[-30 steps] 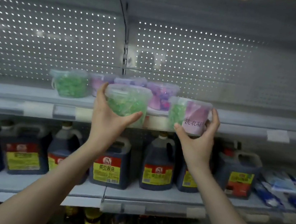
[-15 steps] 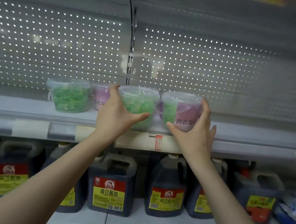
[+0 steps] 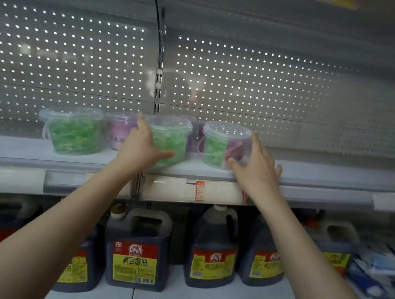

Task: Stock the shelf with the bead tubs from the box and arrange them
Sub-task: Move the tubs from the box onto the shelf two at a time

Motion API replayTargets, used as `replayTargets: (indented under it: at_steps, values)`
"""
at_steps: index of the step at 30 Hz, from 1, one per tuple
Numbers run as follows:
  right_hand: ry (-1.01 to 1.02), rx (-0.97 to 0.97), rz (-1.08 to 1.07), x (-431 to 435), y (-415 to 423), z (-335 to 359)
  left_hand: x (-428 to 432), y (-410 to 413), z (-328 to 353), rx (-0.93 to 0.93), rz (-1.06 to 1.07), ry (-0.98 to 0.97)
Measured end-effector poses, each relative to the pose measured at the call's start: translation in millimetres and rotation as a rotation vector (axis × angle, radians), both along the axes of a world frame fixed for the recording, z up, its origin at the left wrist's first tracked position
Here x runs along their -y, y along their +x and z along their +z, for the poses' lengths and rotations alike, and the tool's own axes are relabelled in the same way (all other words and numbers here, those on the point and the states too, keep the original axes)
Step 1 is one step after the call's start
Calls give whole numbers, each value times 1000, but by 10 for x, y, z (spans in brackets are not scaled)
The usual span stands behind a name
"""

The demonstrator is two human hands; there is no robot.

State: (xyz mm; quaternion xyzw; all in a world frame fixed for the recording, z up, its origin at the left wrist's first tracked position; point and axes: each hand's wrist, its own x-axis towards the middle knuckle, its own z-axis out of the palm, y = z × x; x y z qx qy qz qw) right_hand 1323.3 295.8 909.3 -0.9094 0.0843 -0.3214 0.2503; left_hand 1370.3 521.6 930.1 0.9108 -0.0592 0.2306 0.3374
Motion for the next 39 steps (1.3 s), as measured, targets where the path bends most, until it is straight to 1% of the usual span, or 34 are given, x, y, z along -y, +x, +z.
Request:
replayTargets:
  at_steps: [2, 6, 9, 13, 16, 19, 25, 28, 30, 35, 39]
  values:
    - [-33, 11, -18, 80, -132, -15, 8, -89, -32, 43, 25, 56]
    - [-142, 57, -92, 311, -481, -149, 135, -465, -89, 177, 73, 238]
    - [-199, 33, -110, 549, -815, -300, 362, -792, -174, 265, 9, 272]
    - [-273, 5, -160, 1010, -1274, -562, 807, -1198, -366, 307, -109, 387]
    - [-319, -97, -219, 1397, -1647, -851, 1217, -1418, -648, 270, -194, 560]
    - [-341, -230, -271, 1764, -2069, -1171, 1677, -1581, -1018, 172, -255, 717]
    - [-352, -402, -372, 2473, -2844, -1812, 2621, -1884, -1771, 58, -382, 856]
    - [-313, -440, -444, 2795, -3242, -2140, 3081, -2059, -2106, 15, -483, 928]
    - [-273, -446, -484, 2973, -3481, -2360, 3364, -2150, -2317, 14, -555, 977]
    - [-279, -511, -627, 3356, -4004, -2831, 3988, -2414, -2785, 40, -718, 1056]
    - [-189, -646, -721, 3572, -4268, -3178, 4415, -2564, -3156, 22, -839, 1079]
